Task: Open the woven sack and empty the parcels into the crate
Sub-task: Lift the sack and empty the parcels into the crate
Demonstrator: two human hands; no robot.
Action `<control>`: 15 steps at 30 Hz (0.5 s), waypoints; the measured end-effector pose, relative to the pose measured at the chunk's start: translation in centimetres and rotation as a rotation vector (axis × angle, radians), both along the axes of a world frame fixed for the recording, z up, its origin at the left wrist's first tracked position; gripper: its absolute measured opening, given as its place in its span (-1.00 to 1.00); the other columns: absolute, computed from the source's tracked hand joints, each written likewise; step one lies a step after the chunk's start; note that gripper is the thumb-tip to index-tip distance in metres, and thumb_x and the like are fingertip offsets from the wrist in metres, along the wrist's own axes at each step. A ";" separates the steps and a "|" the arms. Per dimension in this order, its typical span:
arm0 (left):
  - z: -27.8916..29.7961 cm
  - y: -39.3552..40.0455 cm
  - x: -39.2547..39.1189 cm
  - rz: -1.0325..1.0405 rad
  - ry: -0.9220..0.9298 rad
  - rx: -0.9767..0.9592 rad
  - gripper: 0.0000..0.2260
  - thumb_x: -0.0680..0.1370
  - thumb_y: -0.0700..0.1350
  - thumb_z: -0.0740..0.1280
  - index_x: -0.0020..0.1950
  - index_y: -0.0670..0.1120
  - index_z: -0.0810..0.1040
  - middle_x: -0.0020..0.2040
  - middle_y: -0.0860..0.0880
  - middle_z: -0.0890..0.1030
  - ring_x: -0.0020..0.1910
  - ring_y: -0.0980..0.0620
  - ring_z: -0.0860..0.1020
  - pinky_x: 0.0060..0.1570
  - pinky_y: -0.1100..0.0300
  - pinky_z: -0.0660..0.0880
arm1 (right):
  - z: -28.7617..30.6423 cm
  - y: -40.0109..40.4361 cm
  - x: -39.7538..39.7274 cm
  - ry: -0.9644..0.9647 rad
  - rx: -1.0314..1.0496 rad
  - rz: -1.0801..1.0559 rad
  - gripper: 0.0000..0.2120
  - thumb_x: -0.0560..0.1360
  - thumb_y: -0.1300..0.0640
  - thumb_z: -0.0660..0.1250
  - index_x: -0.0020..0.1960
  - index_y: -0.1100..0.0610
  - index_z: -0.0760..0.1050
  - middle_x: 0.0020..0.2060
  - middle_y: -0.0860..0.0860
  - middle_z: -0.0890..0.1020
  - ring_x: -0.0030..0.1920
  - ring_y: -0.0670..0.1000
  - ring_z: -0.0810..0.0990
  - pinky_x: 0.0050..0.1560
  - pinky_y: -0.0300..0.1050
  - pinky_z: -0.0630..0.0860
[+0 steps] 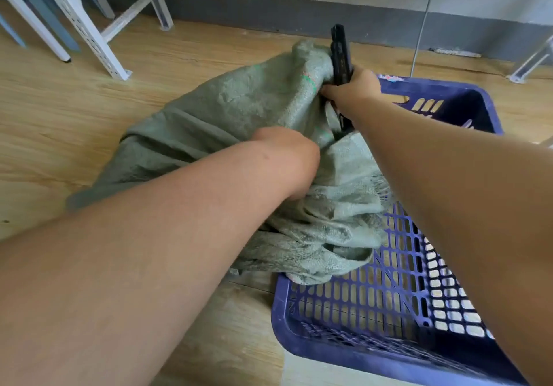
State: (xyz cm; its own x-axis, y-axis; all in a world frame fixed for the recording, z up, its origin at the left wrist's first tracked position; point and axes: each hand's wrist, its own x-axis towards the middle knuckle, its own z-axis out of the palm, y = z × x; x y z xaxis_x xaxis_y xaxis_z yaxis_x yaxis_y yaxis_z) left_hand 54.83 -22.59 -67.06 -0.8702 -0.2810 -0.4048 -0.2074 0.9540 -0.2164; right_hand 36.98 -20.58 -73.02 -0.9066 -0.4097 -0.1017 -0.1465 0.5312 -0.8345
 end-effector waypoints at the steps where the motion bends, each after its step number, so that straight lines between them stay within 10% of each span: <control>1: -0.1 0.2 0.0 0.000 -0.065 0.013 -0.78 0.56 -0.01 0.30 0.19 0.01 0.54 -0.05 0.02 0.50 0.02 -0.08 0.53 -0.32 0.12 0.36 | -0.2 -0.5 0.1 0.030 0.028 -0.007 -0.62 0.44 0.11 0.41 0.23 0.14 0.48 0.04 0.09 0.62 0.05 0.11 0.59 0.05 -0.08 0.53; 6: -2.4 0.7 0.9 0.076 -0.209 0.138 -0.38 0.52 0.12 0.38 0.51 0.06 0.22 0.48 -0.07 0.10 0.44 -0.13 0.20 0.13 -0.06 0.43 | -1.3 -0.3 -0.4 -0.213 0.083 0.018 -0.57 0.50 0.09 0.37 0.33 0.11 0.37 0.07 0.05 0.54 0.10 0.10 0.54 0.11 -0.03 0.51; 11: -3.3 0.4 0.7 0.068 -0.147 0.191 -0.29 0.47 0.20 0.38 0.53 0.11 0.16 0.52 -0.11 0.04 0.49 -0.17 0.09 0.42 -0.11 0.22 | -1.6 0.7 0.4 0.214 0.013 -0.130 -0.66 0.52 0.14 0.25 0.30 0.08 0.42 0.12 0.06 0.56 0.06 0.09 0.56 -0.04 -0.14 0.43; 15: -4.1 0.7 1.2 -0.015 -0.108 0.151 -0.31 0.47 0.29 0.30 0.53 0.17 0.14 0.55 -0.17 -0.04 0.55 -0.16 -0.07 0.50 -0.12 -0.19 | -3.4 1.5 3.5 -0.311 0.062 0.120 -0.40 0.38 -0.07 0.41 0.36 0.04 0.36 0.07 0.05 0.56 -0.01 0.08 0.55 0.07 -0.01 0.55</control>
